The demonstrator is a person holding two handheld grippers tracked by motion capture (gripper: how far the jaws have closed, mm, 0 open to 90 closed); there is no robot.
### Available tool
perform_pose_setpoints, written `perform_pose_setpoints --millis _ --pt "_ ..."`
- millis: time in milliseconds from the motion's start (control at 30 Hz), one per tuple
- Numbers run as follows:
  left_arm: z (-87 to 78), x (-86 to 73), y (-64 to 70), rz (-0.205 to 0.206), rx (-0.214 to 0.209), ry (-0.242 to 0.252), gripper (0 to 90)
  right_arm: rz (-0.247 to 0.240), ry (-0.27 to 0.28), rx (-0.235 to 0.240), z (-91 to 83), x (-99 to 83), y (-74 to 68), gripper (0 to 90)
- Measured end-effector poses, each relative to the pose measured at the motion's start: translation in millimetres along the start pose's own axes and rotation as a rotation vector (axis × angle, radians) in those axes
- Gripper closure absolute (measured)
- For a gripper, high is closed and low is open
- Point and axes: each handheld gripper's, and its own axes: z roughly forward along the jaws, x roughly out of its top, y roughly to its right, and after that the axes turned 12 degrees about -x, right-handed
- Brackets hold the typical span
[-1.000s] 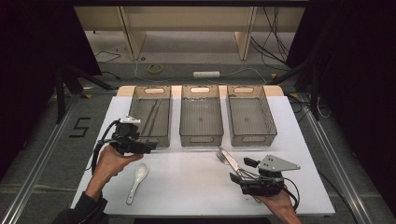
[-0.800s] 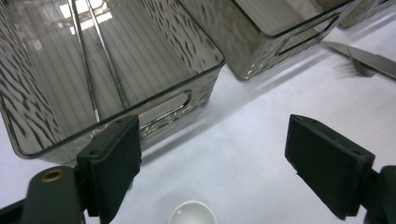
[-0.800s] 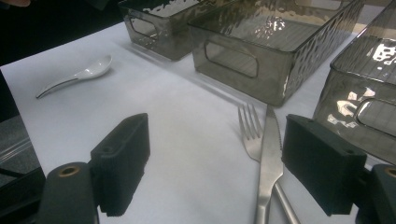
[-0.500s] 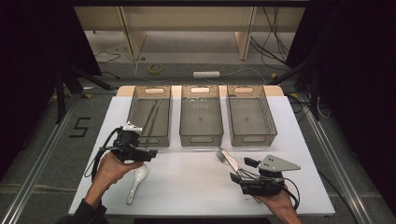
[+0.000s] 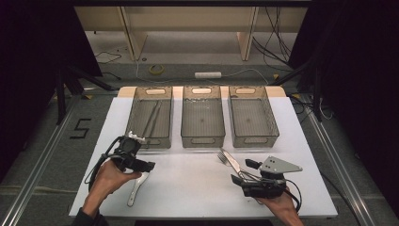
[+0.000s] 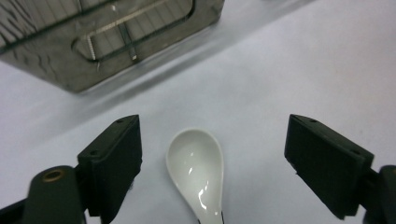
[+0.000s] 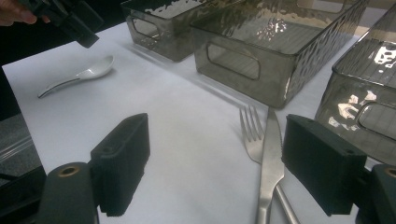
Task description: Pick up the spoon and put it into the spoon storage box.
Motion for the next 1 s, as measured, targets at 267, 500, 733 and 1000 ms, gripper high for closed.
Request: perform_pose_setpoints --millis 267,500,733,1000 --pt "4.6 -9.3 1.9 -0.010 0.029 -0.092 22.7 -0.011 0.000 -0.005 -1.5 0.5 -2.6 24.2" --pt "10.8 -23.3 -0.8 -0.029 0.013 -0.135 26.3 -0.016 0.000 -0.005 -2.3 1.3 -5.3 24.3" --pt "17.2 -34.9 -4.5 -0.045 0.018 -0.184 34.7 -0.020 -0.001 -0.006 -1.8 1.1 -4.7 24.2" --pt "22.3 -43.0 -5.1 -0.039 0.015 -0.213 47.1 -0.020 0.000 -0.007 -1.5 1.1 -5.3 24.3"
